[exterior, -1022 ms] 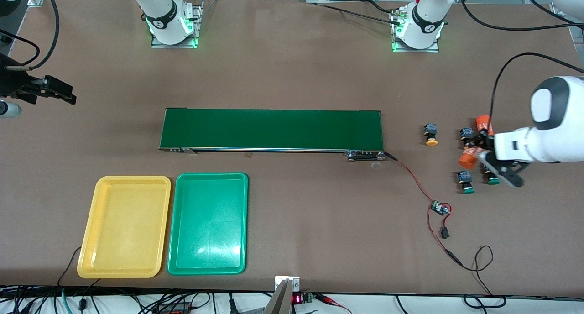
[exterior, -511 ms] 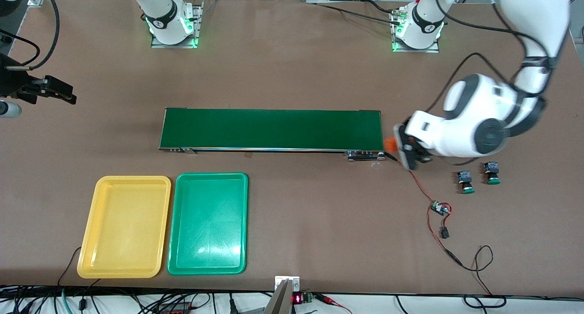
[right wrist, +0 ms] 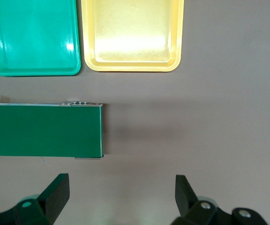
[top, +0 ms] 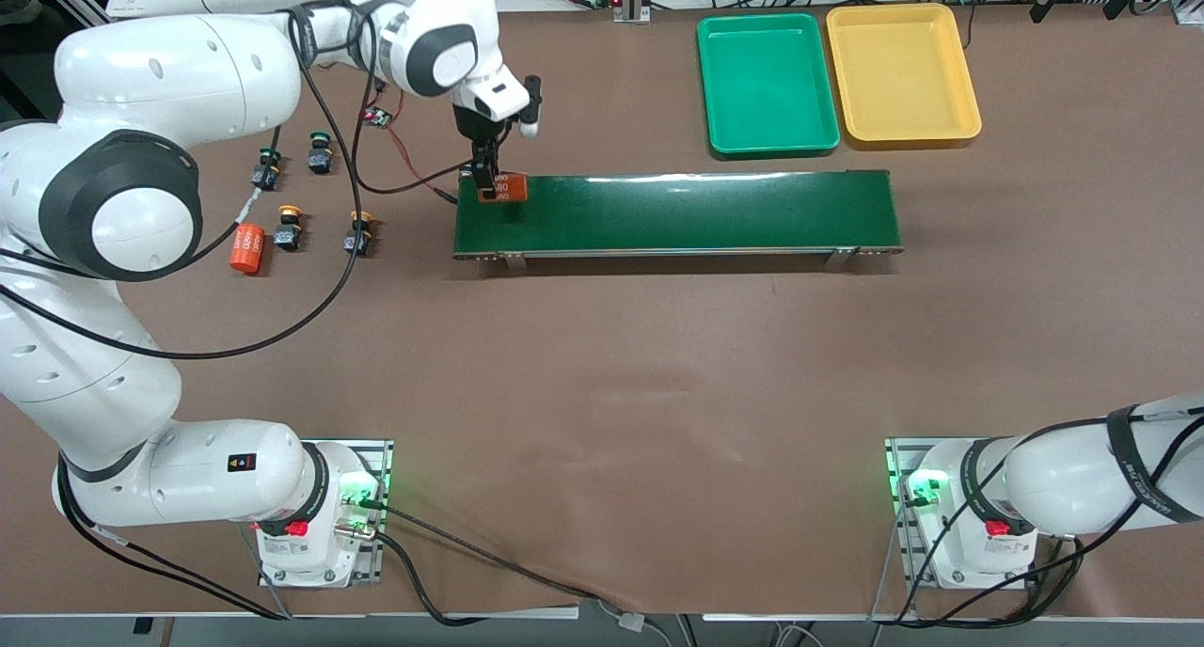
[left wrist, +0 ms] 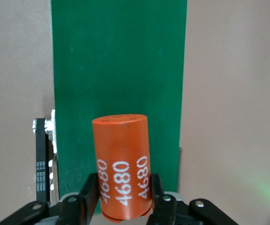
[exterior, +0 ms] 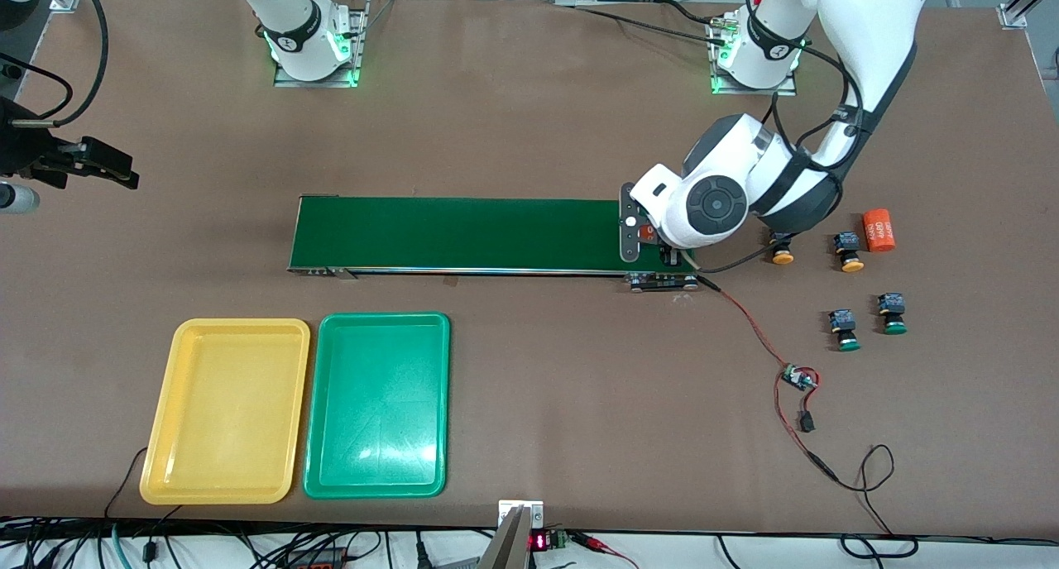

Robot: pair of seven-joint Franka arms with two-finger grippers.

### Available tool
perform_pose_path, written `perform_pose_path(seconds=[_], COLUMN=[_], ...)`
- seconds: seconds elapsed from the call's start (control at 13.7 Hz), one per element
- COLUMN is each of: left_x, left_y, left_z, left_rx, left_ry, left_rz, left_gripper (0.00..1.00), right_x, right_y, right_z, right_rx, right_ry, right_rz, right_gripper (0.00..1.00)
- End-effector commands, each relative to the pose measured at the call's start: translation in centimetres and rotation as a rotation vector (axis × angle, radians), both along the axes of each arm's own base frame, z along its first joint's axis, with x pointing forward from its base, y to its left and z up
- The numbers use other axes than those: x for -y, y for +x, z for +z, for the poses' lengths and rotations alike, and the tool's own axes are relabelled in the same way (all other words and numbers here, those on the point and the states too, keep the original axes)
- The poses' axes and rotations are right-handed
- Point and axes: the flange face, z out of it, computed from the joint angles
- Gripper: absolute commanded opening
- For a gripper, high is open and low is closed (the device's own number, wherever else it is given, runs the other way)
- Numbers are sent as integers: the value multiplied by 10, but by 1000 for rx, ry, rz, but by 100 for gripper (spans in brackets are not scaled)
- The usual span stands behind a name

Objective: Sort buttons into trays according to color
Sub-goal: 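Carry the orange cylinder with the left gripper onto the conveyor belt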

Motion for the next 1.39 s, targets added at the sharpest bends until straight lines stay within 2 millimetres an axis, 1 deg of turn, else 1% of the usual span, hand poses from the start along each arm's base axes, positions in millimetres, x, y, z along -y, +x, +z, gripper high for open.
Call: perform_pose_path(seconds=[0.0, 0.07, 0.15, 0.22, 0.29, 0.36, 0.44, 0.51, 0.58, 0.66, 0.73, 0.8, 0.88, 0.95, 1.02, 1.09, 1.17, 1.24, 1.31], left_x=[-3, -4, -3, -2, -4, -7, -10, -14, -21, -24, -31, -40, -53, -63, -82, -98, -107, -119, -144], left_y=[-8, -10, -10, -11, -11, -10, -11, -13, -16, -17, -14, -5, 5, 12, 22, 35, 41, 52, 70], left_z=[-13, -16, -17, -17, -16, -10, 1, 18, 42, 61, 74, 85, 92, 94, 96, 104, 109, 116, 124], left_rx=[39, 44, 58, 60, 56, 53, 41, 41, 55, 68, 71, 78, 102, 113, 135, 179, 210, 238, 240], left_ry=[-15, -17, -10, -6, 1, 13, 42, 83, 138, 180, 223, 260, 296, 318, 345, 374, 398, 408, 400], left_rz=[-48, -51, -63, -70, -61, -52, -34, 23, 105, 184, 282, 403, 540, 648, 763, 872, 956, 1054, 1163], left_gripper=[25, 25, 41, 99, 100, 100, 100, 100, 100, 100, 100, 100, 100, 100, 100, 100, 100, 100, 100], right_x=[-3, -3, -4, -6, -6, -6, -6, -6, -8, -7, -7, -7, -7, -8, -8, -7, -7, -8, -7], right_y=[-6, -6, -6, -6, -6, -6, -6, -6, -6, -6, -6, -6, -6, -6, -6, -6, -6, -6, -6], right_z=[6, 6, 6, 7, 6, 6, 7, 6, 6, 6, 6, 7, 7, 6, 6, 7, 7, 6, 7], right_rx=[7, 8, 10, 11, 10, 10, 10, 10, 10, 10, 10, 11, 11, 10, 10, 11, 10, 8, 10], right_ry=[-3, -3, -3, -3, -3, -3, -3, -3, -3, -3, -3, -3, -3, -3, -3, -3, -3, -3, -2], right_rz=[-4, -4, -2, 1, 1, 1, 1, 1, 4, 3, 3, 3, 4, 4, 4, 4, 3, 4, 4], right_gripper=[100, 100, 100, 100, 100, 100, 100, 100, 100, 100, 100, 100, 100, 100, 100, 100, 100, 100, 100])
